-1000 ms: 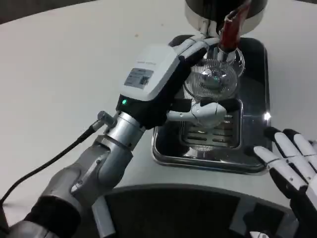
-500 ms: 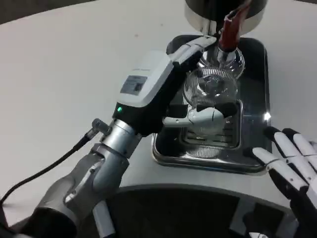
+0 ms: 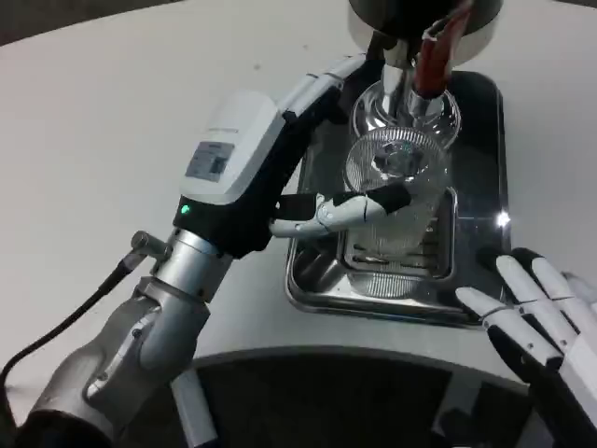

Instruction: Grasp the cup under the faucet to collect the drink, then remove the cup.

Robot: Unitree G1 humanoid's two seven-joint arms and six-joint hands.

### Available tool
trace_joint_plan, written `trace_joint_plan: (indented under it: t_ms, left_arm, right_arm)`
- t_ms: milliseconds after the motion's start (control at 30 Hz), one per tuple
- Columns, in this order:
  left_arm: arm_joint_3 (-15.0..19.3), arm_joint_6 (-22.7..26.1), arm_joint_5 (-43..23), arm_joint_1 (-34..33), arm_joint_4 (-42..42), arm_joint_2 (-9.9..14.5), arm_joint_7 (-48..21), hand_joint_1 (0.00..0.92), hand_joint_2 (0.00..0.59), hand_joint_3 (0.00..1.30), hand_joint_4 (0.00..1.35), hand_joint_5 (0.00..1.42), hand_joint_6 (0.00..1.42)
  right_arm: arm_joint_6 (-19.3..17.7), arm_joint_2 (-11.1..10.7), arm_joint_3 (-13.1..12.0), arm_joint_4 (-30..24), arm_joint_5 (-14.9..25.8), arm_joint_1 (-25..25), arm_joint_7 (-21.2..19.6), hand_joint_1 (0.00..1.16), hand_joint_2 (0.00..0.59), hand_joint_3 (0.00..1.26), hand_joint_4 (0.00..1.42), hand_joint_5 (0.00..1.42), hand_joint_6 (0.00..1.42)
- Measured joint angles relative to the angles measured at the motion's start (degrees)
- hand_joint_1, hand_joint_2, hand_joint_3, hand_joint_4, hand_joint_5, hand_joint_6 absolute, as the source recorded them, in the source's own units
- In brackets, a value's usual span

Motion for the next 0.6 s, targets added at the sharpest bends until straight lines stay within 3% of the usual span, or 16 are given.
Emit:
trace_joint_plan:
  t_ms: [167, 300, 600]
  left_arm:
    - [2.2, -0.1, -0.6, 2.2, -3.1, 1.0, -0.1, 0.211, 0.109, 0.23, 0.16, 0.46, 0.68]
    - [5.2, -0.8, -3.1, 4.7, -6.9, 2.3, -1.1, 0.153, 0.102, 0.25, 0.21, 0.44, 0.68]
    - [11.1, -3.6, -15.2, 8.5, -14.9, 5.9, -9.5, 0.019, 0.098, 0.35, 0.31, 0.41, 0.53]
  right_arm:
    - [0.0, 0.0, 1.5, 0.0, -1.4, 0.0, 0.0, 0.53, 0.431, 0.19, 0.02, 0.00, 0.06]
    - [0.3, 0.0, 2.6, 0.0, -2.0, 0.0, 0.0, 0.53, 0.431, 0.20, 0.02, 0.00, 0.06]
    - [2.8, 0.0, 5.2, 0.0, -4.0, -0.1, 0.0, 0.53, 0.431, 0.20, 0.03, 0.00, 0.06]
